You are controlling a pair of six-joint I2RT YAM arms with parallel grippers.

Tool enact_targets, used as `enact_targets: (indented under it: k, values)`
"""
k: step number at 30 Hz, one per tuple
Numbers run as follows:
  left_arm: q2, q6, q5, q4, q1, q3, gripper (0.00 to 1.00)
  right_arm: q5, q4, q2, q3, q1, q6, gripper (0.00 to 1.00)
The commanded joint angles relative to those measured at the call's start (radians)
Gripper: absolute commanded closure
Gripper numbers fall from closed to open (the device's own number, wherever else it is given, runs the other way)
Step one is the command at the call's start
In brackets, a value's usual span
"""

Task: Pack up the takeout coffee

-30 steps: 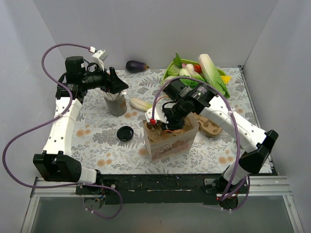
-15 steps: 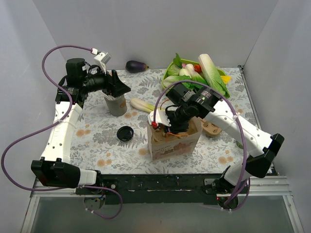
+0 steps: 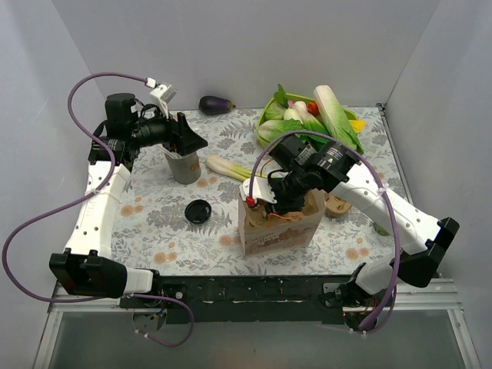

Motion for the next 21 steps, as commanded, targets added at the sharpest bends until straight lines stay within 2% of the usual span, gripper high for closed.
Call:
enact_targets:
  k: [1,3,6,14,21]
  values:
    - [-0.021,-0.025,0.088,0.02,-0.009,-0.034,0.29,-0.07,-0.023,-0.046,0.015,0.001,-0.022,0.99]
    - [-0.018,-0.127,0.098,0.063,-0.026,-0.062,0.29,-0.058,-0.023,-0.042,0.015,0.001,-0.009,0.99]
    - [-0.007,-0.154,0.099,0.055,-0.064,-0.086,0.29,-0.041,-0.021,-0.032,0.003,0.001,0.0,0.99]
    - [0.078,-0.047,0.105,-0.086,-0.205,-0.028,0.28,-0.021,0.016,-0.02,-0.026,0.001,0.052,0.99]
    - [0.074,0.02,0.073,-0.148,-0.31,-0.046,0.28,-0.001,0.028,-0.032,-0.052,0.002,0.077,0.99]
